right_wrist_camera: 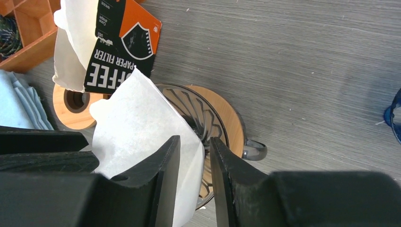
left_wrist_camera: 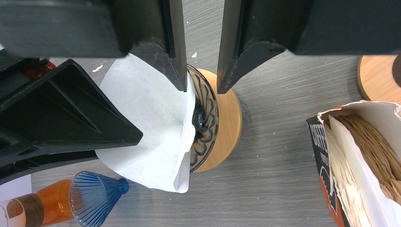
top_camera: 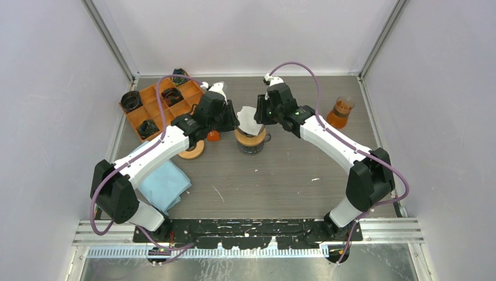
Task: Place the coffee filter in the dripper
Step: Place the coffee filter in the coffee dripper, then adjust the coffee filter in the coffee dripper.
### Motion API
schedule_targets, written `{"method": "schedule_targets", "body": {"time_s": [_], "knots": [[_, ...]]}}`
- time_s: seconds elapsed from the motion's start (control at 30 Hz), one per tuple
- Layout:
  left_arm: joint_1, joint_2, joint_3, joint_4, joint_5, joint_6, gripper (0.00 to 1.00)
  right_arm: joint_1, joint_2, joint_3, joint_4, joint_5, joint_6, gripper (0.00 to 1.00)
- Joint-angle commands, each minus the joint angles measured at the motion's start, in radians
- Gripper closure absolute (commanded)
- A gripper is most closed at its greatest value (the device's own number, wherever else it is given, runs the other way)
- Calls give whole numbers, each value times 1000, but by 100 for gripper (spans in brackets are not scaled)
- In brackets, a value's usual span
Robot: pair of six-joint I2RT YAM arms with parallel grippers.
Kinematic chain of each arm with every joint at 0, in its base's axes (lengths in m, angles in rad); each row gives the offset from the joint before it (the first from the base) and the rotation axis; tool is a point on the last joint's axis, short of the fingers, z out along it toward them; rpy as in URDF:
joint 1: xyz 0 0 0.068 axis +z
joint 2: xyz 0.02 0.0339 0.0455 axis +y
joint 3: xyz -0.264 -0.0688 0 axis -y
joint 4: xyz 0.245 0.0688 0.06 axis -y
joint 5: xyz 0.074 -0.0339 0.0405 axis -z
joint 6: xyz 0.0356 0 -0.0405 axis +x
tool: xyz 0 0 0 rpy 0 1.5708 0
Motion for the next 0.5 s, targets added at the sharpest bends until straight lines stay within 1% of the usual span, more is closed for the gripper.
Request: {"method": "schedule_targets", "body": {"time_s": [0.0,0.23,0.4,0.47], "knots": [[6,4,61,0,4,18,68,-3,-62,44,3,36,-24,66],[7,18,81,-6,0,29,59,-3,-53,39,3,28,-29,86],[7,53,107,-24,-9,44,55,-4,-35,38,3,13,-30,93],[8,63,114,-29,-13,48,54,-3,-27,38,3,11,-30,95]]}}
